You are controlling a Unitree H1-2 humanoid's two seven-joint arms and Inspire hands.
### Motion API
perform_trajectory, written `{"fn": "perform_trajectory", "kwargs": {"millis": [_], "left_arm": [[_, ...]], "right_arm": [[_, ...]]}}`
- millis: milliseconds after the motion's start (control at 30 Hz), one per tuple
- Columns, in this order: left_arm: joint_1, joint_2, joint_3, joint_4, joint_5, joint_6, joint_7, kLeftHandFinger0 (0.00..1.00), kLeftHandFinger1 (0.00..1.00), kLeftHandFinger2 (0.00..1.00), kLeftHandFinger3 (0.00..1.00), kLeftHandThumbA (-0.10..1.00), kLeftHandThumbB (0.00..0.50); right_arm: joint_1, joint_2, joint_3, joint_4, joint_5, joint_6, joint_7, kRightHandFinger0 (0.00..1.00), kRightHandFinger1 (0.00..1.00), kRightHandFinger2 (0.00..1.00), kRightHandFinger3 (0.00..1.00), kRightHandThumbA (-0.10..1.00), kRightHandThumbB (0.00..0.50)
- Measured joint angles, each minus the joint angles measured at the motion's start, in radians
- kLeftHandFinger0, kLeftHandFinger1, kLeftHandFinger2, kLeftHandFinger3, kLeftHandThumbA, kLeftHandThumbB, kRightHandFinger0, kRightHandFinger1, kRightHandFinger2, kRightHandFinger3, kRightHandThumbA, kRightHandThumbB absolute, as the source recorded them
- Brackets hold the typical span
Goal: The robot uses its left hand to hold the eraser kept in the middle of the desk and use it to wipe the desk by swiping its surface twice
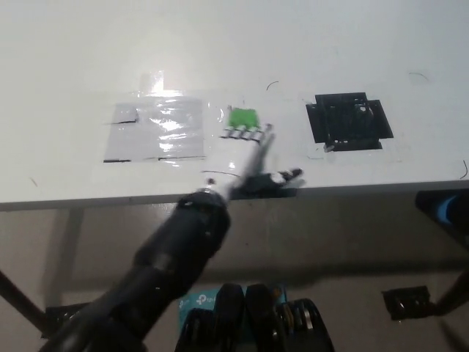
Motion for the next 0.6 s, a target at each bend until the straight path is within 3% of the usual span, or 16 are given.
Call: {"fn": "perform_trajectory", "kwargs": {"millis": [33,233,267,433,600], "left_arm": [[-0.004,-0.012,-0.018,0.004,0.009,0.002,0.0,1.0,1.0,1.0,1.0,1.0,0.425],[-0.026,-0.099,-0.112,0.049,0.055,0.007,0.009,1.0,1.0,1.0,1.0,1.0,0.458],[-0.028,-0.109,-0.121,0.057,0.059,0.007,0.011,1.0,1.0,1.0,1.0,1.0,0.462],[-0.039,-0.134,-0.14,0.075,0.072,0.009,0.015,1.0,1.0,1.0,1.0,1.0,0.446],[-0.044,-0.134,-0.145,0.074,0.074,0.012,0.015,1.0,1.0,1.0,1.0,1.0,0.416]], "right_arm": [[-0.002,0.006,-0.001,0.0,-0.002,-0.003,-0.005,1.0,1.0,1.0,1.0,1.0,0.066],[-0.011,0.031,-0.015,0.001,-0.023,-0.028,-0.058,1.0,1.0,1.0,1.0,1.0,0.092],[-0.012,0.031,-0.019,0.001,-0.027,-0.032,-0.063,1.0,1.0,1.0,1.0,1.0,0.057],[-0.012,0.031,-0.027,0.001,-0.039,-0.042,-0.09,1.0,1.0,1.0,1.0,1.0,0.092],[-0.012,0.035,-0.026,0.004,-0.043,-0.047,-0.098,1.0,1.0,1.0,1.0,1.0,0.095]]}}
